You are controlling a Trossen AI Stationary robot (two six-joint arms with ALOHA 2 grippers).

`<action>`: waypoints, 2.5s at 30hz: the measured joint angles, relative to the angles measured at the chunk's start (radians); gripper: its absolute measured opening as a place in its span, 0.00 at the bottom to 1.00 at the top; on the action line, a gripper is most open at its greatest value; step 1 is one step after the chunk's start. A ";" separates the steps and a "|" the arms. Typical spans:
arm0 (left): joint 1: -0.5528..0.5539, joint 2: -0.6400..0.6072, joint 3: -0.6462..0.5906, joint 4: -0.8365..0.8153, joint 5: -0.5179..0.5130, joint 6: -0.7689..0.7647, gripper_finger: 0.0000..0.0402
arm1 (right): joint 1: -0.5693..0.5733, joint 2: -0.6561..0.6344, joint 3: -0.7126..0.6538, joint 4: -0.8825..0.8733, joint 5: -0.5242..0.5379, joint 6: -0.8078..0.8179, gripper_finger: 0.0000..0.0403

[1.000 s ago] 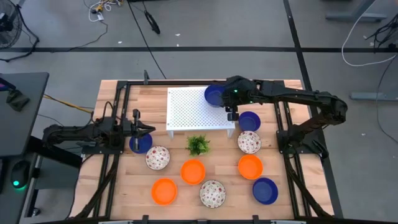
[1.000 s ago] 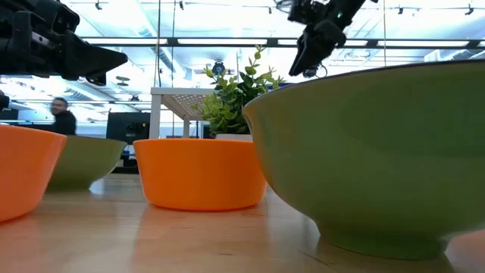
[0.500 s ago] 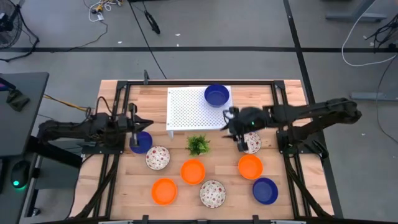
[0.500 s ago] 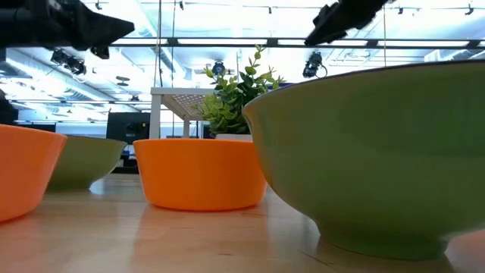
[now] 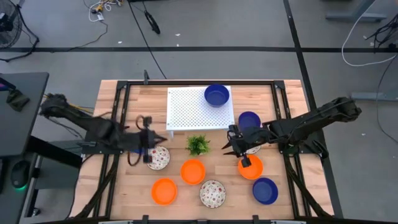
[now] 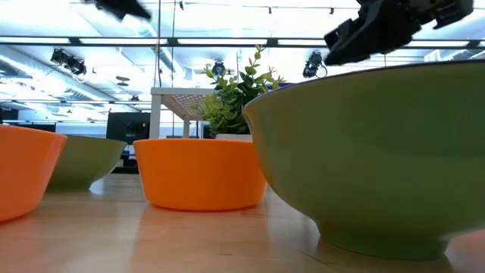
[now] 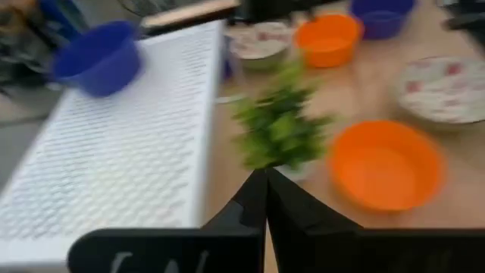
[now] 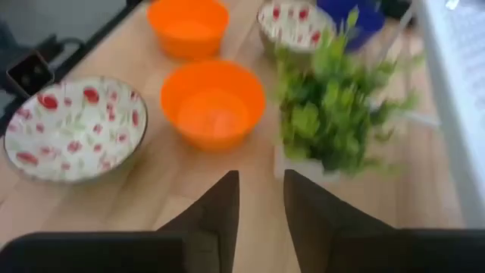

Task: Pick & Place Mini bowls
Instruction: Put the white bowl on the shelf

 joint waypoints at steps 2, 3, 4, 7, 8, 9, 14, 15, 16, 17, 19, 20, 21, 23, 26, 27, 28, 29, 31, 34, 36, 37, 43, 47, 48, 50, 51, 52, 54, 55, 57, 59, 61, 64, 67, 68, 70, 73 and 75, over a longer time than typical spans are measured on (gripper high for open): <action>-0.048 0.100 0.115 -0.089 0.027 -0.065 0.03 | -0.001 0.000 -0.009 0.056 0.002 -0.020 0.25; -0.067 0.151 0.169 -0.141 0.051 -0.100 0.03 | -0.001 0.000 -0.013 0.077 0.003 -0.032 0.25; -0.086 0.202 0.220 -0.190 0.069 -0.140 0.04 | -0.001 0.000 -0.015 0.096 0.004 -0.040 0.25; -0.140 0.337 0.349 -0.373 0.104 -0.306 0.11 | -0.001 0.000 -0.015 0.133 0.006 -0.045 0.24; -0.158 0.378 0.377 -0.423 0.115 -0.370 0.15 | -0.001 0.000 -0.015 0.140 0.006 -0.045 0.24; -0.176 0.414 0.394 -0.475 0.134 -0.438 0.18 | -0.001 0.000 -0.015 0.145 0.006 -0.045 0.24; -0.264 0.562 0.401 -0.674 0.296 -0.750 0.38 | -0.001 0.000 -0.015 0.160 0.005 -0.049 0.24; -0.285 0.587 0.400 -0.694 0.316 -0.785 0.42 | -0.001 0.000 -0.015 0.163 0.005 -0.049 0.24; -0.305 0.607 0.400 -0.696 0.317 -0.804 0.45 | -0.001 0.000 -0.015 0.165 0.005 -0.049 0.24; -0.331 0.627 0.400 -0.690 0.295 -0.814 0.47 | -0.001 0.000 -0.015 0.166 0.004 -0.049 0.24; -0.378 0.653 0.400 -0.691 0.222 -0.826 0.50 | -0.001 0.000 -0.015 0.165 0.002 -0.048 0.24; -0.399 0.663 0.400 -0.695 0.193 -0.836 0.51 | -0.001 0.000 -0.015 0.165 0.002 -0.043 0.24; -0.413 0.674 0.401 -0.705 0.172 -0.857 0.51 | -0.001 0.000 -0.015 0.164 0.001 -0.036 0.24; -0.435 0.688 0.401 -0.736 0.138 -0.906 0.50 | -0.001 0.000 -0.015 0.164 0.002 -0.014 0.24; -0.446 0.691 0.400 -0.769 0.080 -0.933 0.48 | 0.005 0.000 -0.015 0.156 0.002 0.016 0.24; -0.444 0.690 0.393 -0.759 0.063 -0.933 0.46 | 0.010 0.000 -0.015 0.153 0.002 0.023 0.24; -0.439 0.688 0.379 -0.740 0.053 -0.931 0.45 | 0.016 0.000 -0.015 0.151 0.002 0.032 0.24; -0.432 0.682 0.356 -0.724 0.053 -0.926 0.45 | 0.021 0.000 -0.015 0.149 0.001 0.041 0.24; -0.412 0.670 0.302 -0.681 0.089 -0.902 0.43 | 0.035 0.000 -0.015 0.147 0.001 0.047 0.24; -0.374 0.648 0.215 -0.620 0.161 -0.871 0.43 | 0.053 0.000 -0.015 0.148 0.001 0.041 0.24; -0.351 0.624 0.168 -0.583 0.170 -0.842 0.43 | 0.060 0.000 -0.015 0.148 0.001 0.035 0.24; -0.342 0.614 0.153 -0.554 0.169 -0.818 0.43 | 0.063 0.000 -0.015 0.148 0.002 0.034 0.24; -0.287 0.580 0.079 -0.388 0.181 -0.642 0.41 | 0.064 0.000 -0.015 0.149 0.002 0.038 0.24; -0.247 0.578 0.019 -0.290 0.260 -0.536 0.34 | 0.066 0.000 -0.015 0.145 0.002 0.066 0.24; -0.237 0.578 0.013 -0.279 0.279 -0.533 0.32 | 0.067 0.000 -0.015 0.145 0.002 0.072 0.24; -0.218 0.578 0.010 -0.272 0.306 -0.533 0.27 | 0.070 0.000 -0.015 0.143 0.002 0.081 0.24; -0.211 0.578 0.010 -0.268 0.317 -0.533 0.24 | 0.071 0.000 -0.015 0.143 0.002 0.082 0.24; -0.206 0.578 0.010 -0.261 0.326 -0.532 0.21 | 0.071 0.000 -0.015 0.143 0.002 0.083 0.24; -0.200 0.578 0.011 -0.250 0.332 -0.528 0.15 | 0.071 0.000 -0.015 0.143 0.002 0.083 0.24; -0.198 0.576 0.013 -0.248 0.327 -0.527 0.13 | 0.071 0.000 -0.015 0.143 0.002 0.083 0.24; -0.197 0.574 0.015 -0.250 0.315 -0.526 0.09 | 0.071 0.000 -0.015 0.141 0.002 0.082 0.24; -0.197 0.573 0.022 -0.259 0.310 -0.525 0.06 | 0.071 0.000 -0.015 0.141 0.002 0.076 0.24; -0.199 0.577 0.042 -0.276 0.309 -0.527 0.04 | 0.071 0.000 -0.015 0.140 0.002 0.063 0.24; -0.204 0.579 0.092 -0.287 0.328 -0.534 0.04 | 0.071 0.000 -0.015 0.140 0.002 0.057 0.24; -0.206 0.579 0.170 -0.344 0.335 -0.541 0.04 | 0.071 0.000 -0.015 0.141 0.003 0.053 0.24; -0.206 0.579 0.204 -0.373 0.333 -0.546 0.04 | 0.071 0.000 -0.015 0.141 0.003 0.053 0.24; -0.205 0.579 0.284 -0.453 0.325 -0.564 0.04 | 0.071 0.000 -0.015 0.141 0.003 0.053 0.24; -0.205 0.579 0.425 -0.626 0.311 -0.614 0.04 | 0.071 0.000 -0.015 0.142 0.003 0.053 0.24; -0.203 0.579 0.525 -0.748 0.279 -0.646 0.04 | 0.071 0.000 -0.015 0.142 0.003 0.053 0.24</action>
